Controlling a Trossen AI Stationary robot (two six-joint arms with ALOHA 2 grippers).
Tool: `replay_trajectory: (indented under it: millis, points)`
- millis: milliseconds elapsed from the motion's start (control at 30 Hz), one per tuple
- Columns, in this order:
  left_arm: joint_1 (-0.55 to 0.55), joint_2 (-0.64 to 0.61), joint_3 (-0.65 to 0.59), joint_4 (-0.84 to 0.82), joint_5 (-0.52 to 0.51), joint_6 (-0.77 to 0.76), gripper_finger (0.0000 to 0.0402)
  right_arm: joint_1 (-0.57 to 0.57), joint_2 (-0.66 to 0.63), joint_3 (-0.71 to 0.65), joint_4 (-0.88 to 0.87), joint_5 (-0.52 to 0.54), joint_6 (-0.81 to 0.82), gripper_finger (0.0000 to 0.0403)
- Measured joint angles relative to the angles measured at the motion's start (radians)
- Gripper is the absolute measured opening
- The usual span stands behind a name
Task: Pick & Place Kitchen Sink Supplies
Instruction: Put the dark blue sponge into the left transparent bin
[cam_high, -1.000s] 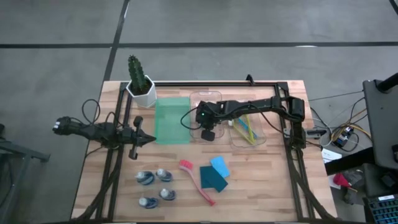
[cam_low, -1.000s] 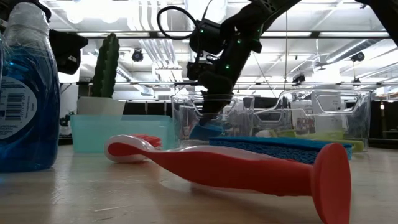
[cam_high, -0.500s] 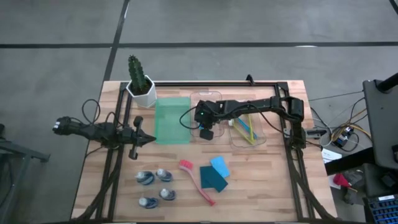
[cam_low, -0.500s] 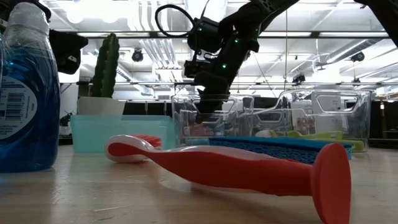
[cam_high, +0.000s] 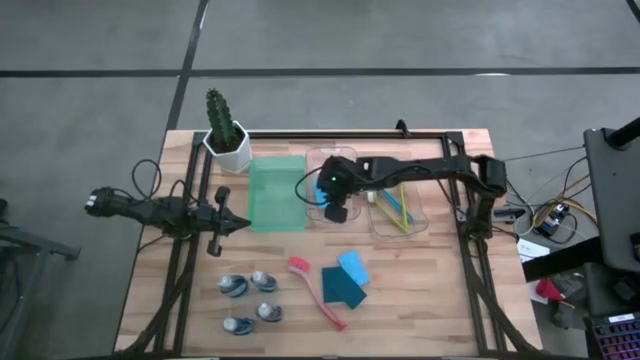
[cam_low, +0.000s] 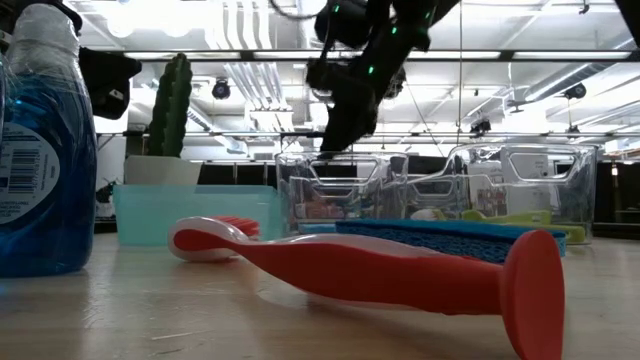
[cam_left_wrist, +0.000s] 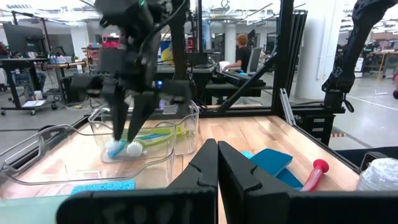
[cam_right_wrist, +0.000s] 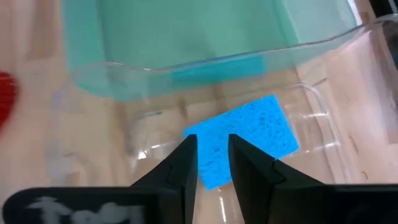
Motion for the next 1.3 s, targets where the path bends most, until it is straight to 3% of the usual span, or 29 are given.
replay_trajectory:
  millis: [367, 700, 833, 1100, 1300]
  points:
    - [0.0, 0.0, 0.0, 0.0, 0.0, 0.0, 0.0003, 0.185, -0.079, 0.0, -0.036, -0.131, 0.091, 0.0071]
    - [0.0, 0.0, 0.0, 0.0, 0.0, 0.0, 0.0003, 0.414, -0.078, -0.014, -0.078, -0.136, 0.273, 0.0068]
    - [0.0, 0.0, 0.0, 0.0, 0.0, 0.0, 0.0003, 0.486, -0.078, -0.045, -0.071, -0.096, 0.347, 0.0066]
    - [0.0, 0.0, 0.0, 0.0, 0.0, 0.0, 0.0003, 0.658, -0.077, -0.157, -0.06, 0.02, 0.34, 0.0067]
    - [0.0, 0.0, 0.0, 0.0, 0.0, 0.0, 0.0003, 0.743, -0.077, -0.207, 0.025, 0.126, 0.312, 0.0099]
